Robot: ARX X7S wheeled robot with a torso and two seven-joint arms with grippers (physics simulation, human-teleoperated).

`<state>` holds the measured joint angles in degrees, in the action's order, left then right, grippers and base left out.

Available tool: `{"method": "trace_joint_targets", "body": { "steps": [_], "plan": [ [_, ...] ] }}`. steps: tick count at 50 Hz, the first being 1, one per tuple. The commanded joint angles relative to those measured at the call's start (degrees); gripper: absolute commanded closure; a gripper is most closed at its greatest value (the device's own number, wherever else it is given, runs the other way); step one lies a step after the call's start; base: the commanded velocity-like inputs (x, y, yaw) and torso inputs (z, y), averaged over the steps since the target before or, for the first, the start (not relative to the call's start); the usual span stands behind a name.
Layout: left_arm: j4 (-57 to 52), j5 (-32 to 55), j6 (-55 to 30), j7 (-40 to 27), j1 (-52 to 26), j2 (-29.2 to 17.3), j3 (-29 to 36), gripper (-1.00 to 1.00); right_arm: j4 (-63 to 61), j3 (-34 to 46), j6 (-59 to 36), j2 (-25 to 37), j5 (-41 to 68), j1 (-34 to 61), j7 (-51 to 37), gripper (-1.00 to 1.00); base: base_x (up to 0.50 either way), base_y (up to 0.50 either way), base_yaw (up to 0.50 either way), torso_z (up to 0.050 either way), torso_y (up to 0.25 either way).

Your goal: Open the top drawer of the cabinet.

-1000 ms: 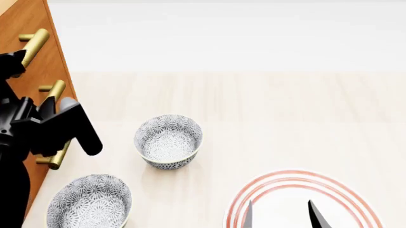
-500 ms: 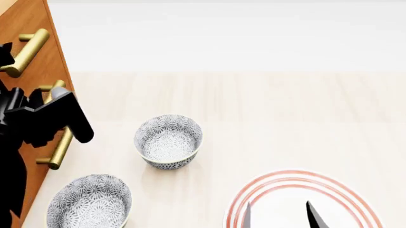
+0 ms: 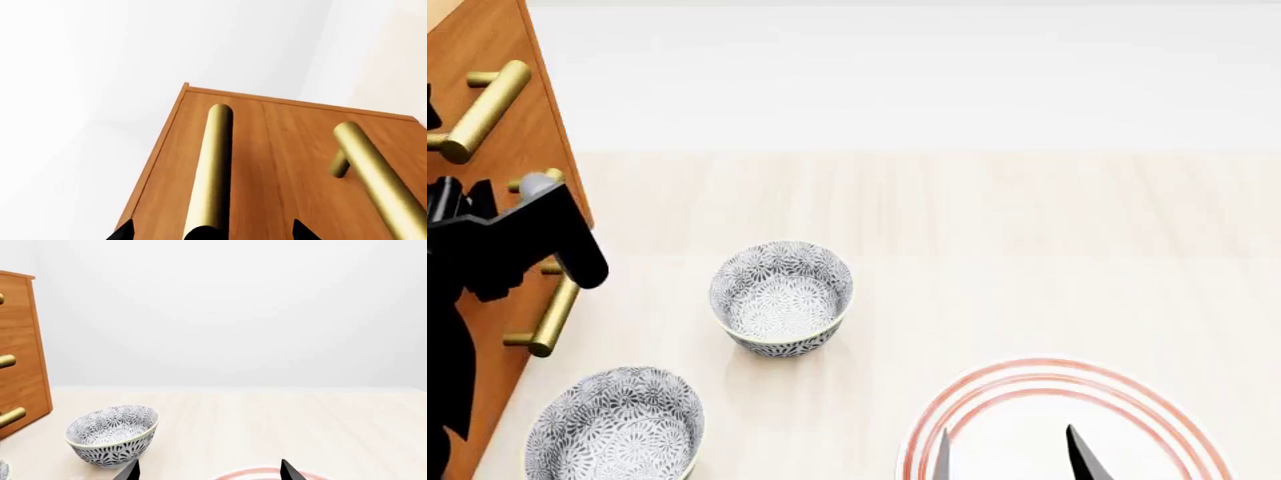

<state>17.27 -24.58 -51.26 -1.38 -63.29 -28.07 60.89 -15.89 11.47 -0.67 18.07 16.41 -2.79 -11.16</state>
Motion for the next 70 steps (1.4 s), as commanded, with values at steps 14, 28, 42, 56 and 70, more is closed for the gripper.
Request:
{"method": "trace_joint_targets", "body": {
  "steps": [14,28,42,56,70],
  "plan": [
    [6.4,-1.3,2.2,-0.4,-0.9,2.2,-1.2,1.00,-0.2,-1.6,-0.3,-1.0,-0.4,0.1,0.3,-1.00,0.00,0.00,0.00,0.000,0.000],
    [6.2,-1.9,2.4,-0.8,-1.0,2.1,-0.9,1.00,0.1,-1.4,-0.2,-0.8,-0.3,0.3,0.1,-1.00,0.00,0.00,0.00,0.000,0.000],
    [4.7,-2.1,2.2,-0.7,-1.4,2.8,-1.0,1.00,0.1,-1.2,0.1,-0.5,-0.2,0.1,-0.2,-1.00,0.00,0.00,0.00,0.000,0.000],
    [-3.4,-3.5,0.1,1.0,-0.3,2.3,0.0,1.00,0.5,-1.2,0.9,-0.3,0.2,-0.2,-0.2,-1.00,-0.01,0.00,0.00,0.000,0.001],
    [-12.4,-5.4,-1.7,2.3,1.5,1.2,1.6,1.00,0.7,-1.0,1.4,-0.1,0.3,-0.3,-0.3,-1.00,-0.01,0.00,0.01,0.000,0.006]
  ]
}}
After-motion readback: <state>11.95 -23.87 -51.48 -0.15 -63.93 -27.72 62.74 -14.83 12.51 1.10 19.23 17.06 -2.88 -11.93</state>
